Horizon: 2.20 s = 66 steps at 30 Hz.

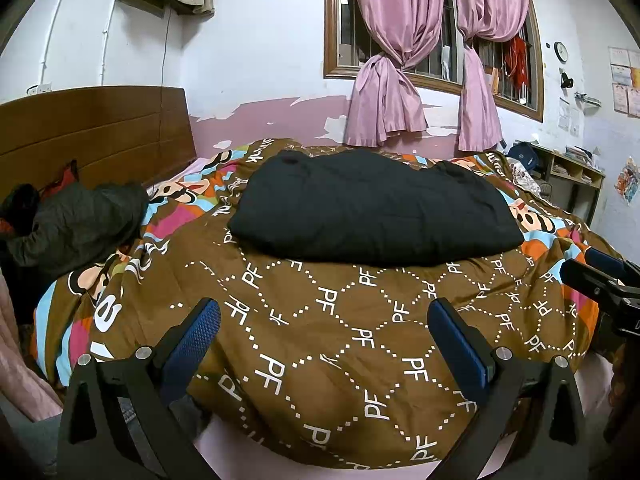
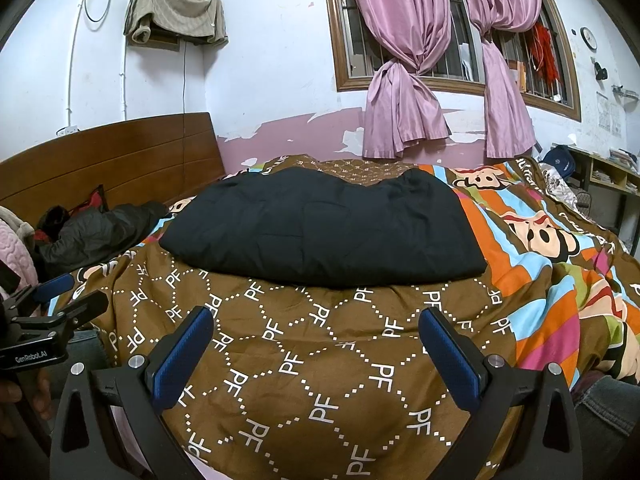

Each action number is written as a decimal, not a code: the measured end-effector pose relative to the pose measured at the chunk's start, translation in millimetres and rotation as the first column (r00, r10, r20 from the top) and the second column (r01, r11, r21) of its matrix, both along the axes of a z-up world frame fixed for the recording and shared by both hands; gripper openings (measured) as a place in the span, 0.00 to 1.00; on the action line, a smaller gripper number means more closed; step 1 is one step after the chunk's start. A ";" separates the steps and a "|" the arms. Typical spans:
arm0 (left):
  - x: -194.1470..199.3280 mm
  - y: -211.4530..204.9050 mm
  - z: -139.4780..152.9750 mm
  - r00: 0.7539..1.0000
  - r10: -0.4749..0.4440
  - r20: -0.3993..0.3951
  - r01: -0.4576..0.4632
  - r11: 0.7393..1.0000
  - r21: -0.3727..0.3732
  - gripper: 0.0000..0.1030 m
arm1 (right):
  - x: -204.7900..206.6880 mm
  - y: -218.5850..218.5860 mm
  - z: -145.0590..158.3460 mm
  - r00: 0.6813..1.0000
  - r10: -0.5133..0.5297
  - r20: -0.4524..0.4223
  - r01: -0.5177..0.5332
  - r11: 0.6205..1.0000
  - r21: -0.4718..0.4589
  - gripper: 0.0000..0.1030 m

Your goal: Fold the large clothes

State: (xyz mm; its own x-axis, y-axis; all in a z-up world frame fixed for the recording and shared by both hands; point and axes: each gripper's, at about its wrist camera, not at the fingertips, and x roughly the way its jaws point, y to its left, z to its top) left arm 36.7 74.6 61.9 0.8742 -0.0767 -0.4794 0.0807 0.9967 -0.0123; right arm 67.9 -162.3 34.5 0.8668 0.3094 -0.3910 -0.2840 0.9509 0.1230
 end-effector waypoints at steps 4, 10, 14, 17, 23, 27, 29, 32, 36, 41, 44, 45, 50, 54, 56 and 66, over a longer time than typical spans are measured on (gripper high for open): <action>2.2 1.4 2.6 1.000 -0.005 0.002 0.005 1.000 0.005 0.98 | -0.1 0.8 0.0 1.000 0.001 0.001 -0.001 1.000 0.000 1.00; 2.6 1.5 4.7 1.000 -0.008 0.004 0.008 1.000 0.007 0.98 | 0.0 0.7 0.3 1.000 -0.001 0.000 0.001 1.000 0.001 1.00; 3.3 1.9 4.9 1.000 -0.008 0.004 0.008 1.000 0.007 0.98 | 0.0 0.5 0.3 1.000 -0.001 -0.001 0.001 1.000 0.001 1.00; 2.9 2.1 4.8 1.000 -0.010 0.004 0.010 1.000 0.007 0.98 | 0.0 0.5 0.4 1.000 -0.001 -0.001 0.001 1.000 0.000 1.00; 3.4 1.9 5.0 1.000 -0.010 0.005 0.010 1.000 0.009 0.98 | 0.0 0.4 0.6 1.000 0.000 -0.001 0.000 1.000 0.001 1.00; 2.1 0.6 4.1 1.000 -0.009 0.005 0.009 1.000 0.009 0.98 | 0.0 1.0 0.8 1.000 -0.001 0.000 0.001 1.000 0.000 1.00; 2.9 1.0 4.6 1.000 -0.009 0.005 0.009 1.000 0.010 0.98 | 0.1 1.0 0.8 1.000 -0.001 -0.001 0.001 1.000 0.002 1.00; 2.7 1.0 4.5 1.000 -0.010 0.007 0.010 1.000 0.008 0.98 | 0.1 0.9 0.9 1.000 0.000 -0.002 0.000 1.000 0.001 1.00; 2.4 0.5 4.0 1.000 -0.010 0.006 0.010 1.000 0.011 0.98 | 0.1 1.2 1.1 1.000 0.000 -0.001 0.000 1.000 0.001 1.00; 2.3 0.1 3.9 1.000 -0.010 0.006 0.010 1.000 0.010 0.98 | 0.1 1.8 1.3 1.000 -0.001 -0.001 0.001 1.000 0.002 1.00; 2.1 -0.1 3.8 1.000 -0.010 0.007 0.009 1.000 0.010 0.98 | 0.1 1.9 1.3 1.000 -0.001 -0.001 0.001 1.000 0.001 1.00; 1.9 0.0 3.6 1.000 -0.010 0.007 0.010 1.000 0.010 0.98 | 0.1 1.9 1.4 1.000 -0.001 -0.001 0.001 1.000 0.001 1.00; 2.2 0.6 3.6 1.000 -0.012 0.008 0.012 1.000 0.012 0.98 | 0.1 2.4 1.4 1.000 -0.002 -0.002 0.002 1.000 0.001 1.00; 1.8 0.2 3.2 1.000 -0.012 0.008 0.011 1.000 0.013 0.98 | 0.3 2.7 1.4 1.000 -0.001 -0.003 0.001 1.000 0.002 1.00; 2.1 0.3 3.3 1.000 -0.012 0.007 0.012 1.000 0.012 0.98 | 0.1 2.6 1.7 1.000 -0.002 -0.002 0.002 1.000 0.001 1.00; 1.5 0.1 2.7 1.000 -0.012 0.008 0.012 1.000 0.013 0.98 | 0.2 2.8 1.7 1.000 -0.002 -0.002 0.002 1.000 0.002 1.00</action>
State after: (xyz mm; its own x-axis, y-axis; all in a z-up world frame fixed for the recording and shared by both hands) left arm 38.2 74.7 64.6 0.8771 -0.0812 -0.4733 0.0930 0.9957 0.0014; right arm 68.2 -159.5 36.2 0.8664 0.3085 -0.3925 -0.2819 0.9512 0.1253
